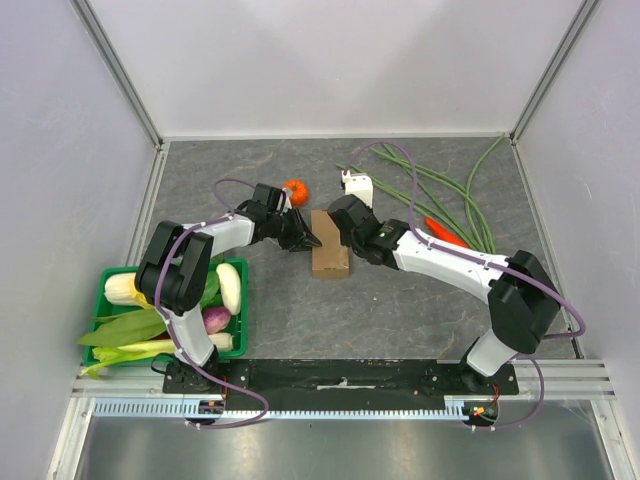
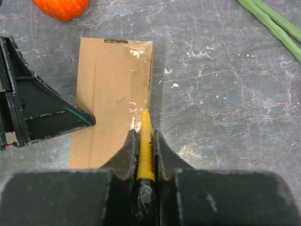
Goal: Unpack the express box
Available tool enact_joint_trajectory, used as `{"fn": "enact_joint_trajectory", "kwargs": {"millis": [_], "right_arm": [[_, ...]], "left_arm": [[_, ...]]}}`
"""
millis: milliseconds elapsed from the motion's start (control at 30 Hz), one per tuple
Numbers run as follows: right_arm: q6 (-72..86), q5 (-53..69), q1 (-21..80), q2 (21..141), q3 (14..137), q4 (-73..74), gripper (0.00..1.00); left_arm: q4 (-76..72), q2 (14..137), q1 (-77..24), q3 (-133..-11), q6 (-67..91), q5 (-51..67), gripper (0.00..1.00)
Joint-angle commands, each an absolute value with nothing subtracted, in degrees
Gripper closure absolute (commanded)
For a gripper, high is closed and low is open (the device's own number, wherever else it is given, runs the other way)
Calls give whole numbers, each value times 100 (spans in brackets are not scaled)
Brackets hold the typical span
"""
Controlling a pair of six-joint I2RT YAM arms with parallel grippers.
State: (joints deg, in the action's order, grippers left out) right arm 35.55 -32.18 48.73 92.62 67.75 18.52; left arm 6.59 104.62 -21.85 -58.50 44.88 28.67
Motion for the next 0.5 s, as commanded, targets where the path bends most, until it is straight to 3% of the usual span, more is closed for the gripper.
{"fn": "enact_joint_trajectory", "kwargs": {"millis": [0,467], "right_arm": [[3595,-3287,4860,9184,6759,1784,100],[3612,-3252,4852,9404,6741,1793,100]], "left_arm": [[1292,10802,-2250,-5730,4289,2065,77],[1310,10846,-2241,-5774,4271,2074,77]]}}
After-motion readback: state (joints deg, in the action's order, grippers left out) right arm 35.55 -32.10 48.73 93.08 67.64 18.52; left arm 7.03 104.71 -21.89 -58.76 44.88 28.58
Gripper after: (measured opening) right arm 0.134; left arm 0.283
